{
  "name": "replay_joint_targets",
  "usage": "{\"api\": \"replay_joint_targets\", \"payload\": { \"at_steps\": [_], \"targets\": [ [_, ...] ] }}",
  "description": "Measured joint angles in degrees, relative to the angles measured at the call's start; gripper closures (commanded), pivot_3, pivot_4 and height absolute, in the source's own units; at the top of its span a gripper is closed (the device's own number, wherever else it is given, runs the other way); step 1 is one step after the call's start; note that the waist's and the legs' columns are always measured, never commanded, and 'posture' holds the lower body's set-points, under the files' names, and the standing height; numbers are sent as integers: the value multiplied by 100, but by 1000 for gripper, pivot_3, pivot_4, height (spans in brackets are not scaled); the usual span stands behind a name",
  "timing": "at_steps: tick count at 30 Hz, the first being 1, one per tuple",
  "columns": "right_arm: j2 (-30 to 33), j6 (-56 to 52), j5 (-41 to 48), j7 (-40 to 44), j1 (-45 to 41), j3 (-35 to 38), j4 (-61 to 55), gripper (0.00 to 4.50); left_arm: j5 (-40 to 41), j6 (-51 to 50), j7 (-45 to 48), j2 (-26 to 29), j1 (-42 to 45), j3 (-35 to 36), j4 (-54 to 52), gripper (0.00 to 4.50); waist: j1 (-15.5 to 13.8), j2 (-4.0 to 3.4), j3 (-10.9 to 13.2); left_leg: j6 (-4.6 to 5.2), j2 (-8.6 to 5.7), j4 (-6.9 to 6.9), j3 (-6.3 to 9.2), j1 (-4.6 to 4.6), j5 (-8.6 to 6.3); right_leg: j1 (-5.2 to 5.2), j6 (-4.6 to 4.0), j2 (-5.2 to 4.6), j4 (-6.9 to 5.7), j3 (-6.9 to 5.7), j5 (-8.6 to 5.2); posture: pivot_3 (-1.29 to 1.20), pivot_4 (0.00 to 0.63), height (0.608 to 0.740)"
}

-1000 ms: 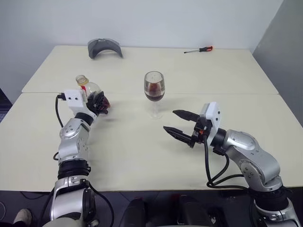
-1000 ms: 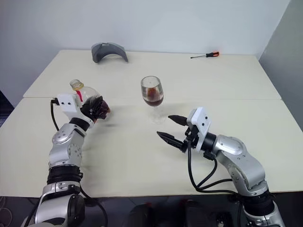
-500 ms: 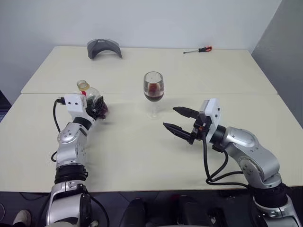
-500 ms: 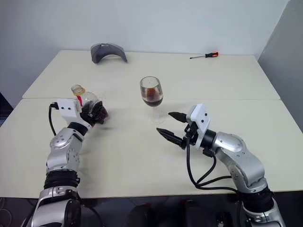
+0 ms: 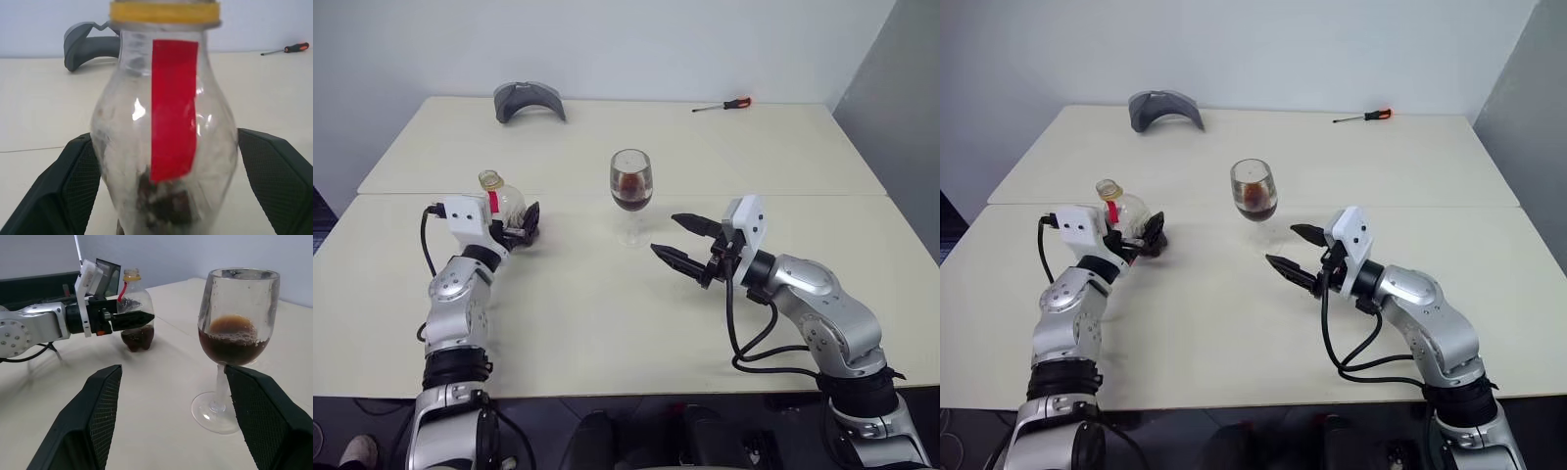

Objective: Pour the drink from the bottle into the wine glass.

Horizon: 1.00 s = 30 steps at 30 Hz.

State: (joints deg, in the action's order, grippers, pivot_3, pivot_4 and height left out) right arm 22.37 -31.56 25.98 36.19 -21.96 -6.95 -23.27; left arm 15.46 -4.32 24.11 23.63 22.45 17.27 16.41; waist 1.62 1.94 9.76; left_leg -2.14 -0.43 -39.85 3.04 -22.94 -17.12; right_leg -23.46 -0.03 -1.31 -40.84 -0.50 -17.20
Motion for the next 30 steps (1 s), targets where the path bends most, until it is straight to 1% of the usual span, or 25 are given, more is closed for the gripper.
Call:
{"api": "replay_joint_targets", "payload": {
  "at_steps": [3,8,11,14,17,20,23,25,27,30],
  "targets": [
    [-16,37,-7,14,-11,-3,76,931,-17,-177,-212,-23,-252,-12,-376,29,-1,0,0,1,0,1,1,0,-1,0,0,0,0,0,0,0,150,740],
    [-28,59,-11,48,-17,-8,130,931,0,-650,-596,-33,-738,6,-1540,29,-2,0,0,1,0,2,1,0,-2,3,0,0,2,2,0,0,150,740],
    [31,50,-5,55,108,-1,87,931,13,-1098,-926,-191,-1325,18,-2522,29,-4,-2,-1,8,2,4,1,4,-6,8,0,0,6,4,0,0,150,740],
    [73,-68,2,-49,332,34,-32,931,45,-1757,-1197,-359,-1892,-72,-3372,29,-9,-2,-1,23,2,11,3,4,-15,8,0,0,7,1,0,0,150,740],
    [-67,-254,-54,-594,775,185,-331,931,45,-2547,-1554,-580,-2362,-357,-4466,29,-50,-1,-1,24,1,9,4,4,-18,16,1,-1,11,2,-1,0,150,740],
    [-121,-359,-203,-997,1015,212,-462,931,-11,-3001,-1776,-593,-2374,-476,-4992,29,-67,-3,-2,25,0,9,2,12,-18,19,0,1,5,5,-1,0,150,740],
    [-368,-502,-541,-1802,1390,469,-692,931,-72,-3406,-2082,-766,-2391,-583,-5255,29,-77,-13,-12,25,-1,10,1,13,-18,22,1,2,7,6,-1,0,150,740],
    [-495,-620,-706,-2181,1624,591,-767,931,-170,-3511,-2204,-824,-2508,-673,-5300,29,-83,-14,-12,24,-1,12,-1,13,-18,22,1,2,9,9,-2,0,150,740],
    [-753,-682,-861,-2587,1946,717,-864,931,-266,-3512,-2229,-861,-2760,-803,-5372,29,-97,-16,-14,24,1,17,-1,16,-18,22,0,4,10,10,-2,0,150,740],
    [-892,-687,-1144,-2990,2270,774,-918,931,-305,-3479,-2219,-919,-2911,-1012,-5404,29,-116,-19,-15,24,0,20,-1,16,-18,22,-1,4,11,11,-2,0,150,740]
  ]
}}
